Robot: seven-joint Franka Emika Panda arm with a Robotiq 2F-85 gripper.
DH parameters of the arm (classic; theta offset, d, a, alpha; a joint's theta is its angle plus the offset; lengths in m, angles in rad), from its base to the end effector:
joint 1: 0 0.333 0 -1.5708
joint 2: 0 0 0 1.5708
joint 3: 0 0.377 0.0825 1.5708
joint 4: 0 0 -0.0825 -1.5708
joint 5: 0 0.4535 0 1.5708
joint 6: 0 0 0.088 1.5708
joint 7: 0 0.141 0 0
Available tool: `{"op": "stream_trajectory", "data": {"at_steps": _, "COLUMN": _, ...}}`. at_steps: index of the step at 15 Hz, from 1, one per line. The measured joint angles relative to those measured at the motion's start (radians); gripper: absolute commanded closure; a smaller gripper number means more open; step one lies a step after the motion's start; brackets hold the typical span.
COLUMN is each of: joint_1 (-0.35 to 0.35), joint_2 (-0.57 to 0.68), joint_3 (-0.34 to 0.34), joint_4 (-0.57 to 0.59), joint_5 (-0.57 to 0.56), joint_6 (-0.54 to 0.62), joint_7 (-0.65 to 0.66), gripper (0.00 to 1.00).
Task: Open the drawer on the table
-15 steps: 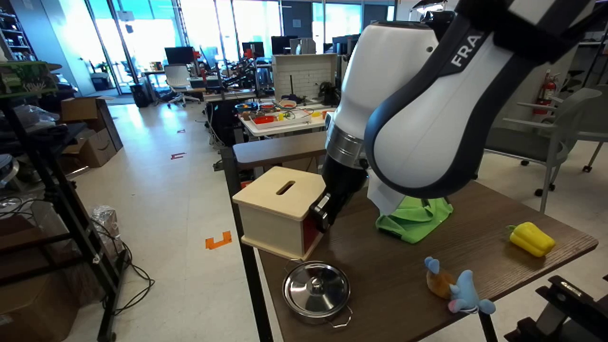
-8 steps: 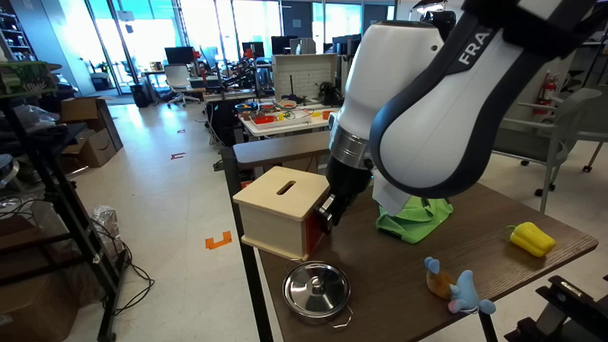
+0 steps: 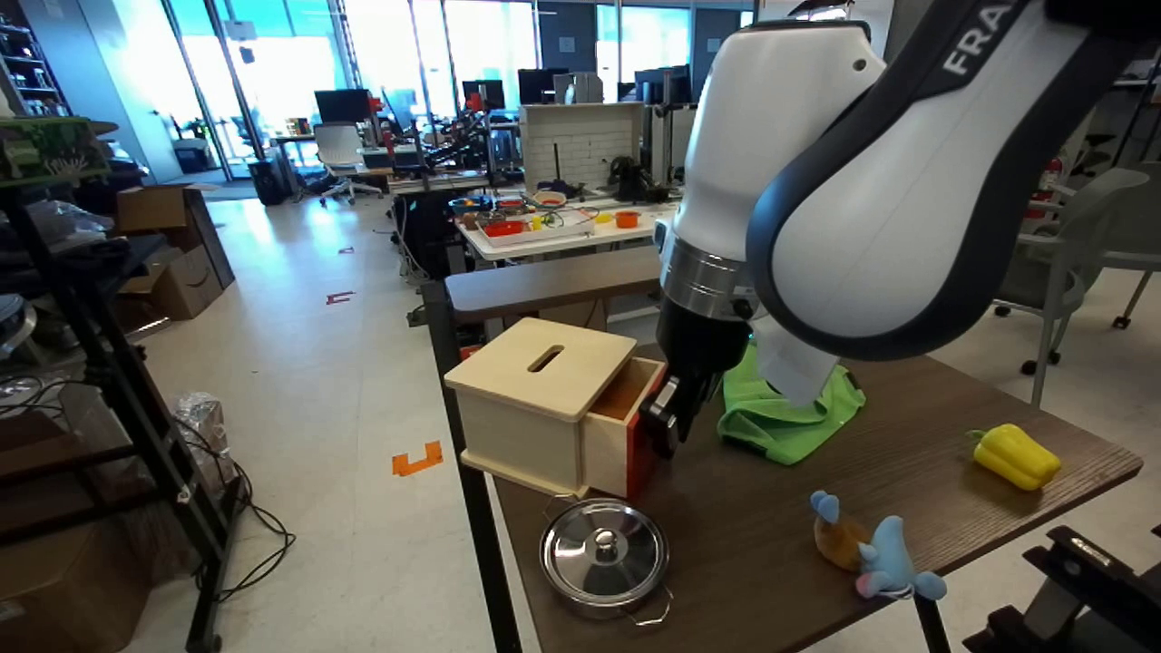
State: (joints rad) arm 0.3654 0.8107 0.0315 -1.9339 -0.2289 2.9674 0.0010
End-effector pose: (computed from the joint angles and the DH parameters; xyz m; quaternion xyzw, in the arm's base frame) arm 0.6375 0.2827 0.0285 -0.9485 -0.2958 -0.1137 0.0010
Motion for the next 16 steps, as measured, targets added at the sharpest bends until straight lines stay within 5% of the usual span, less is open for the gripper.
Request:
{"op": "stream_trajectory", "data": {"at_steps": 3, "joint_1": 0.0, "joint_2": -0.02, "joint_3": -0.006, "joint_4": -0.032, "joint_5": 0.0, "joint_6": -0.007, "joint_7": -0.005, "gripper": 0.87}}
{"op": "stream_trajectory", "data": {"at_steps": 4, "joint_1": -0.001, "joint_2": -0.024, "joint_3": -0.007, "joint_4": -0.04, "joint_5": 0.0, "joint_6": -0.009, "joint_7": -0.005, "gripper": 0.48}}
{"op": "stream_trajectory", "data": {"at_steps": 5, "joint_1": -0.002, "joint_2": -0.026, "joint_3": -0.009, "joint_4": -0.045, "joint_5": 0.0, "joint_6": -0.01, "joint_7": -0.005, "gripper": 0.47}}
{"op": "stream_trajectory", "data": {"at_steps": 11, "joint_1": -0.002, "joint_2": -0.029, "joint_3": -0.025, "joint_4": -0.053, "joint_5": 0.0, "joint_6": -0.051, "joint_7": -0.005, "gripper": 0.04}}
{"op": "stream_trajectory", "data": {"at_steps": 16, "joint_1": -0.016, "joint_2": -0.034, "joint_3": -0.014, "joint_4": -0.059, "joint_5": -0.001, "joint_6": -0.1, "joint_7": -0.029, "gripper": 0.0}}
